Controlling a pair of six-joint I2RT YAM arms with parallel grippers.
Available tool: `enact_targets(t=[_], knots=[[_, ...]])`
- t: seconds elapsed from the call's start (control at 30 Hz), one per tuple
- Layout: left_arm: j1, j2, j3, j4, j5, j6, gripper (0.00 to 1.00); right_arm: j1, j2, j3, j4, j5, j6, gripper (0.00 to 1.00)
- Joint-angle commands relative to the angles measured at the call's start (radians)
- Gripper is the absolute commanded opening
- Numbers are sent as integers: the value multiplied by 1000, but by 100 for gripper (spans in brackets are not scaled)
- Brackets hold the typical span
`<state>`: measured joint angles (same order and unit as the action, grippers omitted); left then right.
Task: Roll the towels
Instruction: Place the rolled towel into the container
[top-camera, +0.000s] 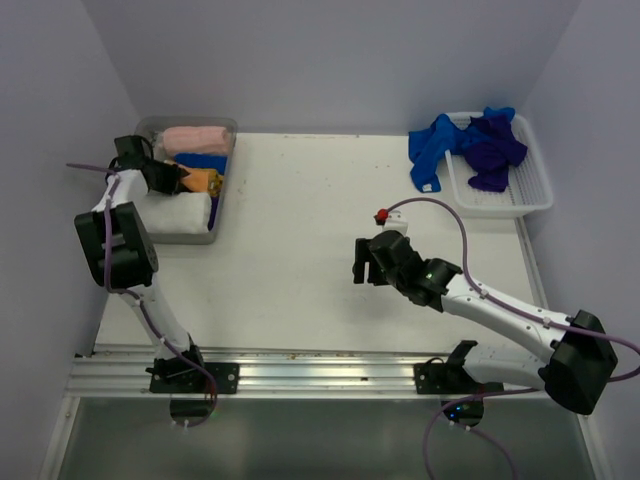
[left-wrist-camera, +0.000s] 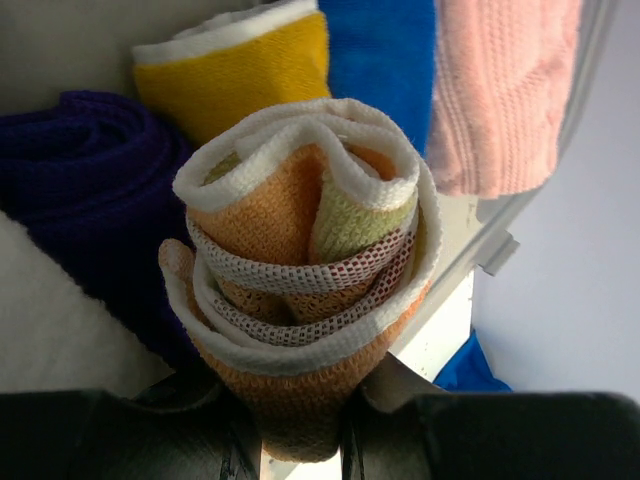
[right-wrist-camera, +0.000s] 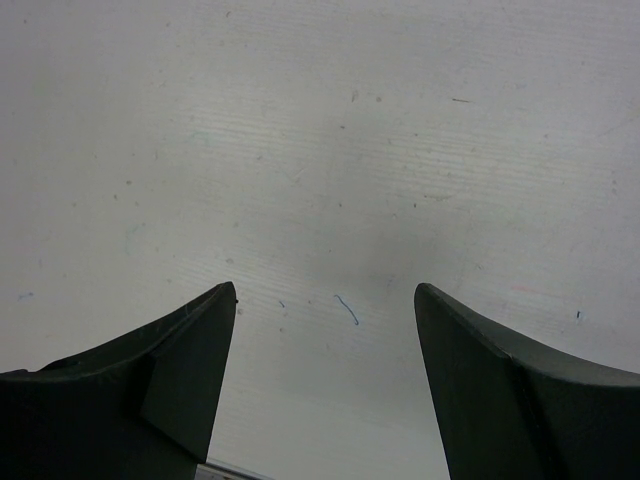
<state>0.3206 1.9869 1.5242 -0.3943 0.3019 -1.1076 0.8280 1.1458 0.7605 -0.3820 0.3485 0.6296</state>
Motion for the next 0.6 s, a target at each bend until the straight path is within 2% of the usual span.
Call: enact_targets(t=[0.0, 0.17, 0.23, 0.27, 0.3, 0.37, 0.4, 0.47, 0.5, 0.57], knots=[[3, 53, 66, -40, -38, 17, 4, -1, -1, 0, 14, 0, 18, 76], [6, 93, 79, -72, -17, 38, 6, -1, -20, -7, 9, 6, 27, 76], [8, 89, 77, -75, -24, 49, 12, 0, -17, -4, 9, 7, 27, 76], [8, 87, 80, -77, -27, 52, 15, -1, -12, -3, 8, 7, 27, 76], [6, 87, 85, -81, -30, 58, 25, -1, -11, -1, 9, 7, 25, 76], [8, 90, 108, -115, -41, 71, 35, -1, -8, 3, 12, 10, 22, 76], [6, 92, 114, -123, -44, 81, 44, -1, -8, 5, 9, 12, 22, 76], [6, 95, 123, -140, -44, 91, 48, -1, -8, 8, 11, 12, 22, 76], [8, 92, 123, -140, -44, 97, 54, -1, -9, 8, 14, 12, 22, 76], [8, 86, 122, -143, -46, 101, 56, 0, -11, 8, 14, 14, 24, 76]])
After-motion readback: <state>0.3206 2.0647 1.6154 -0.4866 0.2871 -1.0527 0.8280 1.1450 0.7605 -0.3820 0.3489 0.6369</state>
